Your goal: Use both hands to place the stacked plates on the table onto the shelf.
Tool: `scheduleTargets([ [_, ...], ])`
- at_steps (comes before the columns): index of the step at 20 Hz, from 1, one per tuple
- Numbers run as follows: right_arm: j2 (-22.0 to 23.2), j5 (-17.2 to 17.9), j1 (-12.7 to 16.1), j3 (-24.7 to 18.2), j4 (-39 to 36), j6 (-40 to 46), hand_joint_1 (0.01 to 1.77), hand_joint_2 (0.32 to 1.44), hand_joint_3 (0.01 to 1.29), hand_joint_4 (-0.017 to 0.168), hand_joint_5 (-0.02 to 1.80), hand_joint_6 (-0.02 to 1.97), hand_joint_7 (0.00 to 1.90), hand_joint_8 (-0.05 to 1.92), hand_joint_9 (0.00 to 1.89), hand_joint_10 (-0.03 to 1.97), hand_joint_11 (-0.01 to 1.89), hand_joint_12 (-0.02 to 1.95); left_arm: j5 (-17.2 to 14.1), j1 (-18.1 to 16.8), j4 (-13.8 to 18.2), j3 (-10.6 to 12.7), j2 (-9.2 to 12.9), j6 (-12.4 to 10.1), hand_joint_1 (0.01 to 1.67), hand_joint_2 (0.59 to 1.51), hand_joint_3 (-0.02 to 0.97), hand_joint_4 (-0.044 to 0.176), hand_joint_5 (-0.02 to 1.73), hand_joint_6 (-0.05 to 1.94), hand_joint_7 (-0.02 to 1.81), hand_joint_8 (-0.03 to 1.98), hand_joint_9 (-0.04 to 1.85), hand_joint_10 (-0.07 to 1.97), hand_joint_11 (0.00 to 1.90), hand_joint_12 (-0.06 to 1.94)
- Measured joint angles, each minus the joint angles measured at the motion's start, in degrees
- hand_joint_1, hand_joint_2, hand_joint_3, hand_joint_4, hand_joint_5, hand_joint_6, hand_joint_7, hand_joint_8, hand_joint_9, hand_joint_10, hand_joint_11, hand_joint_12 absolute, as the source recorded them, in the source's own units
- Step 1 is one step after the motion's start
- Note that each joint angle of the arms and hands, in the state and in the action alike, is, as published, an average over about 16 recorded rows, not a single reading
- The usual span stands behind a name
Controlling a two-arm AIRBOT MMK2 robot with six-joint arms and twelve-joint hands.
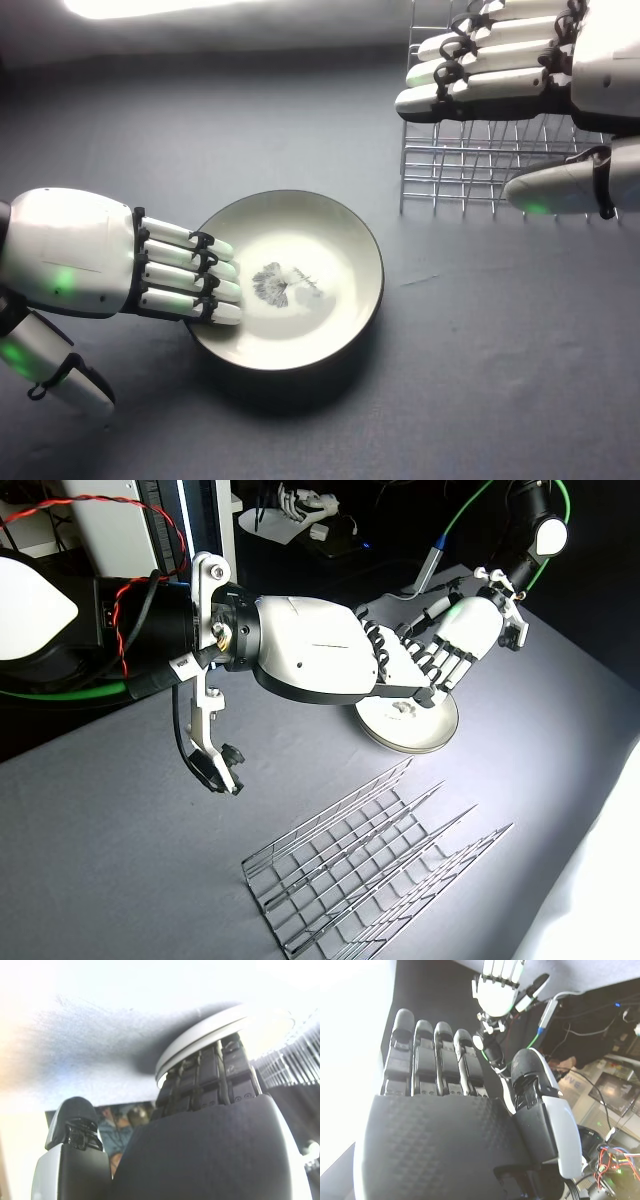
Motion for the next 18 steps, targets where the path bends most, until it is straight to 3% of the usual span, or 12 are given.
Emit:
scheduleTargets([
  [18, 0.0, 0.3, -0.4, 0.0, -0.4, -0.1, 0.03, 1.43, 0.01, 0.007, 0.17, 0.02, 0.16, 0.01, 0.12, 0.03, 0.02, 0.65, 1.7, 0.4, -5.1, 0.7, -4.8, -1.1, 0.02, 1.146, 0.019, -0.001, 0.0, -0.01, -0.01, -0.02, -0.01, 0.0, 0.02, 0.01],
])
